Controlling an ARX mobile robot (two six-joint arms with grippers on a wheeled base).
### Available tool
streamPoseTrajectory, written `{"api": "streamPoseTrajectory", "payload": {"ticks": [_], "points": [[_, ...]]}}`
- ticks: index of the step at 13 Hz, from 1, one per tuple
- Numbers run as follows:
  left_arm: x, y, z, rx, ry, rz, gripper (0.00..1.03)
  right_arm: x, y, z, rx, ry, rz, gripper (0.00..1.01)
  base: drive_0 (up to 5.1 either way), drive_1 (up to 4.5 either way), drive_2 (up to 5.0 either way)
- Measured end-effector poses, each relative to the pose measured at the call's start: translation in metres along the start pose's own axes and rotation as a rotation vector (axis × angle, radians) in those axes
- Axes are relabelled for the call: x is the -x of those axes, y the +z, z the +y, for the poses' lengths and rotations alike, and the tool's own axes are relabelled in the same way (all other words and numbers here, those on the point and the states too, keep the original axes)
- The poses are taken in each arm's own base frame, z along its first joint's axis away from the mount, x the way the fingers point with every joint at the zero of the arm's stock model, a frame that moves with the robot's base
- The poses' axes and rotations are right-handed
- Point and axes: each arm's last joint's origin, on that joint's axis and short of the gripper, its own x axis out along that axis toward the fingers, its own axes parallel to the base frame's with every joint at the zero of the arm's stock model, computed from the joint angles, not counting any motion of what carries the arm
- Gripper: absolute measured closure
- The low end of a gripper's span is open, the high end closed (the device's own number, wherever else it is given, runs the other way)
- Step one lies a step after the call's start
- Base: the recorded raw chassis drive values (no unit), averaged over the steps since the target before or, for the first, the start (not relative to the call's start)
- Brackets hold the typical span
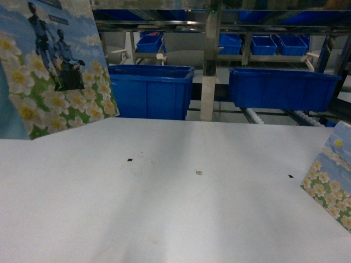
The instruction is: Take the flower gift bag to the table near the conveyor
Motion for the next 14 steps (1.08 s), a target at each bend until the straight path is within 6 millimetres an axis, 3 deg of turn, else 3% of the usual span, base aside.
{"api": "streamPoseTrajectory", "payload": {"ticks": [2,3,7,10,14], "points": [[-0.036,-0.001,-0.008,-0.006,-0.025,-0.004,1.01,-0.001,-0.024,-0.011,-0.093,-0.023,0.056,0.03,0.0,0.0,0.0],[-0.073,-0.018,-0.003,-0.013,0.013,0.058,1.01,-0.001,-0.023,-0.01,-0.093,-0.021,0.051,0.03,0.0,0.0,0.0],[-0.15,-0.054,0.048,-0.016,0.187,0.129,1.01,0.0,-0.021,-0.009,-0.088,-0.02,0.046,0.03,0.0,0.0,0.0],[-0.184,-0.076,0.051,-0.021,0.172,0.149,1.01,0.0,-0.021,-0.008,-0.088,-0.019,0.046,0.03,0.0,0.0,0.0],[-0.206,-0.105,0.061,0.01,0.178,0.189,1.01,0.0,-0.021,-0.008,-0.089,-0.019,0.047,0.03,0.0,0.0,0.0]]}}
